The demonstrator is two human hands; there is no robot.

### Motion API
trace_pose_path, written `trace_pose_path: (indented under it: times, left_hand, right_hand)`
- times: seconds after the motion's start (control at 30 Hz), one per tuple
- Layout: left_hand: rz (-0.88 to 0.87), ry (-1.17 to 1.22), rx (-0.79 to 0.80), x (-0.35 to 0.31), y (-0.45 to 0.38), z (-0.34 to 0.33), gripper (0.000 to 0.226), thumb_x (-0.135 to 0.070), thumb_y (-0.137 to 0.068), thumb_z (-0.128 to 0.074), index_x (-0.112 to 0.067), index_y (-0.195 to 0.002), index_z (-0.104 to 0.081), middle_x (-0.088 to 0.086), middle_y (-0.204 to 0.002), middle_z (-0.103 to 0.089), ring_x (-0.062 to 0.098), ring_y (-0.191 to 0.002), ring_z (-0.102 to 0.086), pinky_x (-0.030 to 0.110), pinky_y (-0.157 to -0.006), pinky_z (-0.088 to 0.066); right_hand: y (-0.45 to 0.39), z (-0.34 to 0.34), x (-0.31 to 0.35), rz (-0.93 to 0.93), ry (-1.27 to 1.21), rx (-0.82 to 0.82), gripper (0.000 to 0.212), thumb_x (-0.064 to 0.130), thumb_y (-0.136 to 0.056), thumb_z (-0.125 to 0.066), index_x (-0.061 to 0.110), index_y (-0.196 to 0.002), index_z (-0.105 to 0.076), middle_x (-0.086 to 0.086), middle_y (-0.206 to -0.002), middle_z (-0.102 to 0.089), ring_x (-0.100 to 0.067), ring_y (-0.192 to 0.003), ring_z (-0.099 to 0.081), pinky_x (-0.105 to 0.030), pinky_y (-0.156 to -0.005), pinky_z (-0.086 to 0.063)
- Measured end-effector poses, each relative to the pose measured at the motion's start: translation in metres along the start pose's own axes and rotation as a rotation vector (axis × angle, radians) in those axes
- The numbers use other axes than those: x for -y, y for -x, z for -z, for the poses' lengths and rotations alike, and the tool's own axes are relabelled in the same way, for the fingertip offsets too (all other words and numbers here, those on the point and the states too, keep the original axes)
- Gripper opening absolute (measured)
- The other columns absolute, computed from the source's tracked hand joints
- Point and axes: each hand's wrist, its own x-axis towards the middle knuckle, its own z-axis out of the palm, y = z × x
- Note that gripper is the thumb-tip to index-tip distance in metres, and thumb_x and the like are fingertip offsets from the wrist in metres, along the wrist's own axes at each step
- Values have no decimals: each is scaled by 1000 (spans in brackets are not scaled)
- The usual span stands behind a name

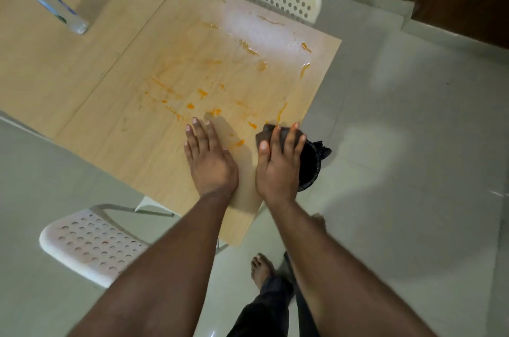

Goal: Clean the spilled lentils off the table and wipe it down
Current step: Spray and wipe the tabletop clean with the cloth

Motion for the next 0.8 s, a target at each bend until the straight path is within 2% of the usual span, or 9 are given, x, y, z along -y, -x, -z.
trace_pose_path:
  times: [0.1,0.17,0.27,0.37,0.47,0.63,0.73,0.8]
  left_hand:
    - [-51,40,18,-29,-29,-9,71,-30,-103,-36,-10,-168,-16,11,-176,-3,31,-163,2,49,-132,-6]
    - [-84,66,17,-44,-50,-12,67,-29,-106,-38,-12,-168,-18,10,-176,-6,30,-163,2,46,-132,-5]
    - [-142,96,43,-69,-84,-24,64,-27,-107,-40,-11,-167,-23,10,-176,-10,29,-163,-2,43,-132,-6]
    - [-175,108,73,-98,-112,-34,64,-29,-107,-39,-11,-167,-23,10,-176,-10,27,-163,-2,44,-132,-7]
    - [-168,101,85,-125,-136,-42,64,-29,-109,-40,-13,-168,-19,8,-176,-6,26,-163,1,40,-132,-3]
    - [-160,91,84,-158,-189,-47,63,-31,-111,-36,-13,-168,-18,8,-177,-7,26,-163,1,40,-131,-4]
    - [-132,79,67,-158,-206,-52,62,-33,-112,-33,-11,-168,-17,9,-176,-9,26,-163,0,41,-132,-5]
    - [-118,33,74,-161,-206,-59,63,-36,-113,-29,-11,-168,-14,8,-176,-8,24,-163,1,41,-132,-4]
  right_hand:
    - [11,-3,1,24,60,-11,62,40,-112,-31,23,-169,-13,-4,-175,18,-32,-161,17,-45,-127,-13]
    - [0,0,-2,56,57,-14,62,38,-113,-30,21,-169,-11,-5,-175,19,-33,-161,16,-45,-127,-13]
    - [-60,8,-13,35,24,-36,62,38,-112,-32,23,-169,-12,-5,-175,16,-35,-161,10,-51,-126,-29]
    - [-146,25,-22,11,34,-24,63,36,-111,-37,24,-168,-14,-7,-176,13,-39,-161,7,-57,-123,-32]
    - [-198,45,-25,4,73,1,62,37,-112,-36,26,-168,-12,-4,-175,15,-37,-161,10,-57,-119,-38]
    - [-174,43,-22,44,77,-15,64,35,-112,-36,22,-169,-10,-7,-175,16,-38,-161,13,-53,-126,-30]
    - [-152,41,-20,22,85,27,66,41,-111,-32,26,-169,-4,-1,-173,24,-33,-160,18,-48,-119,-39]
    - [-165,42,-23,9,87,48,66,41,-111,-33,26,-169,-4,-1,-173,25,-33,-161,17,-49,-120,-38]
